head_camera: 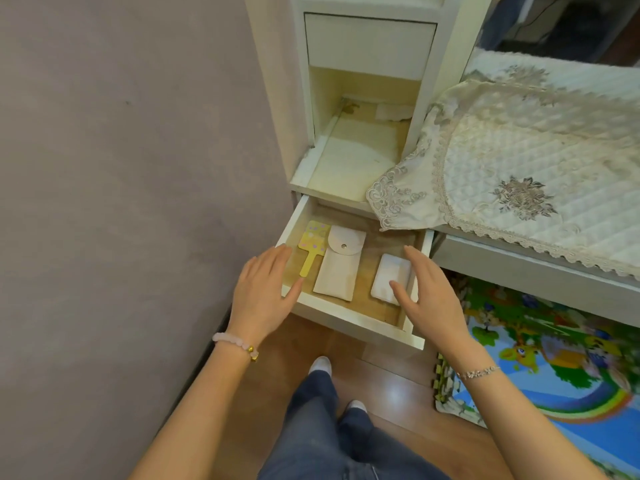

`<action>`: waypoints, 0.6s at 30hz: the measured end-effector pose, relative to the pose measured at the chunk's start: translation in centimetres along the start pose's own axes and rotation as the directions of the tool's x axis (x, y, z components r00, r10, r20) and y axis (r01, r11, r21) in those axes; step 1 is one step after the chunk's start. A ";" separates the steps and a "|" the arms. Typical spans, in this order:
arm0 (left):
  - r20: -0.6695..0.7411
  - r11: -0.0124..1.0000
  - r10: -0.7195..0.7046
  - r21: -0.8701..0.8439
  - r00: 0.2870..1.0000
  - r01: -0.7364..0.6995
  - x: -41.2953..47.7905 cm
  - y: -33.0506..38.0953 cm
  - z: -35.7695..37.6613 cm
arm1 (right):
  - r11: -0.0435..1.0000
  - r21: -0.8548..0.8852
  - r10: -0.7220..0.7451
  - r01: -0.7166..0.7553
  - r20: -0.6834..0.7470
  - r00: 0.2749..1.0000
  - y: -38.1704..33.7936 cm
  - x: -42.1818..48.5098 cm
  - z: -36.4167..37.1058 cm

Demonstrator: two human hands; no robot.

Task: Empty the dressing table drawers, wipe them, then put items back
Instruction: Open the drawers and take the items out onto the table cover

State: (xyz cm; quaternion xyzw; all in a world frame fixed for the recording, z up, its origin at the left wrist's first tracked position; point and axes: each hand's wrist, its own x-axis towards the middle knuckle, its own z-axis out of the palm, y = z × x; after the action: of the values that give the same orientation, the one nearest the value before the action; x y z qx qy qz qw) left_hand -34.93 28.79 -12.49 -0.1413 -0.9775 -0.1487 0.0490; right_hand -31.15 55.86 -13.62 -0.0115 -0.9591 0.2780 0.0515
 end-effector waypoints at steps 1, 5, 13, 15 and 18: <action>0.000 1.000 0.012 0.021 1.000 -0.012 0.1 0.3 0.0 | 1.000 -0.003 0.000 0.000 -0.001 1.000 0.0 -0.2 -0.2; 0.029 0.996 0.061 0.057 0.998 -0.062 0.9 1.5 0.0 | 1.000 -0.008 0.019 -0.019 -0.022 1.000 0.1 -0.7 -1.0; 0.087 0.966 0.248 0.050 0.965 -0.253 6.3 4.8 0.6 | 0.985 -0.068 0.147 -0.156 -0.120 0.982 2.3 -0.6 -3.3; 0.110 0.947 0.315 0.026 0.943 -0.319 8.5 6.0 1.1 | 0.973 -0.073 0.204 -0.218 -0.161 0.966 3.1 -0.6 -4.1; 0.131 0.910 0.409 0.020 0.903 -0.415 11.5 8.4 2.0 | 0.944 -0.071 0.303 -0.323 -0.203 0.931 4.4 -0.9 -5.3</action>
State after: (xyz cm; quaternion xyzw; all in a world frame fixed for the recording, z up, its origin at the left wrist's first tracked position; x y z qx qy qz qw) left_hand -43.58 40.09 -10.44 -0.3523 -0.9300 -0.1029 0.0221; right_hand -29.70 62.36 -11.66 -0.1932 -0.9488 0.2304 0.0970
